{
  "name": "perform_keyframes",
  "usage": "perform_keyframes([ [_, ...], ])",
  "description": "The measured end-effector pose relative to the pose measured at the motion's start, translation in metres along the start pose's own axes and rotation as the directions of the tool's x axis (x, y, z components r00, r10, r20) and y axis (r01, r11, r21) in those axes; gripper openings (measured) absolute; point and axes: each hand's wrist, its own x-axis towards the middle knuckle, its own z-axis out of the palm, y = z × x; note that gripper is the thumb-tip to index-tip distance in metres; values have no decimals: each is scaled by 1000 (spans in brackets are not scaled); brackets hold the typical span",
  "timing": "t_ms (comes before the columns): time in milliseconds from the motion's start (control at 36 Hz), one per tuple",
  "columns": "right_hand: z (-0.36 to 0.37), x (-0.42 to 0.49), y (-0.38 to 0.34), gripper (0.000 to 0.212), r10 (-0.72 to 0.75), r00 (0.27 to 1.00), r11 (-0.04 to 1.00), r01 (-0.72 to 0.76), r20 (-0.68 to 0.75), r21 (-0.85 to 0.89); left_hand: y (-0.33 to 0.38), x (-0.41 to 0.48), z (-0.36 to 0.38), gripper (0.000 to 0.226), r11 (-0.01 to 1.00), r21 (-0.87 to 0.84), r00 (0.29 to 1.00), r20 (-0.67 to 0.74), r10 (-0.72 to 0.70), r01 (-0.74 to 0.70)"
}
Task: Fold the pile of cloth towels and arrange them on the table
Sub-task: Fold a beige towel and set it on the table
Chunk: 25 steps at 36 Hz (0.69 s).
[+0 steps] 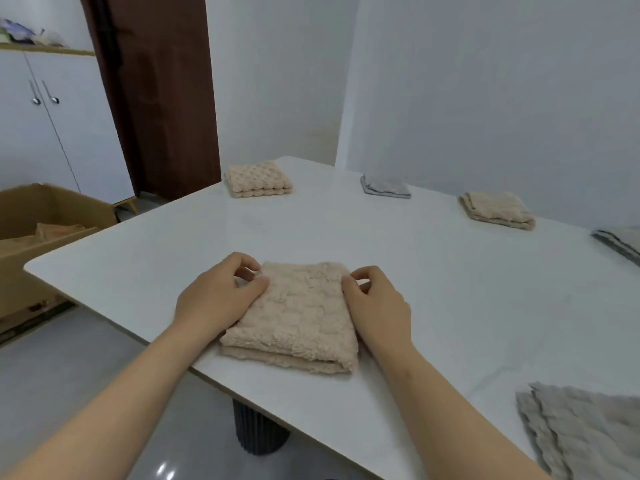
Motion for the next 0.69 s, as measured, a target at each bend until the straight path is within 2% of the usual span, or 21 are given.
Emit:
perform_keyframes([
  [111,3,7,0,14,23,999,1000,-23,-32,13,-2,-1,1,10,999,-25,999,-35,-30,29],
  [222,1,6,0,26,74,997,996,-73,-31,48,6,-2,-1,11,996,-26,996,5,-87,88],
  [361,-8,5,-9,33,167,984,986,-168,57,8,20,2,-11,18,976,-15,962,171,-211,217],
  [500,-22,3,-23,36,302,939,953,-293,165,-75,27,10,-22,31,918,-74,881,320,-349,391],
  [611,-29,2,-26,30,358,910,934,-346,208,-94,29,16,-26,31,902,-58,848,372,-377,427],
  [694,-32,-6,-26,23,421,883,906,-423,210,-38,30,19,-28,29,896,-26,826,401,-396,443],
])
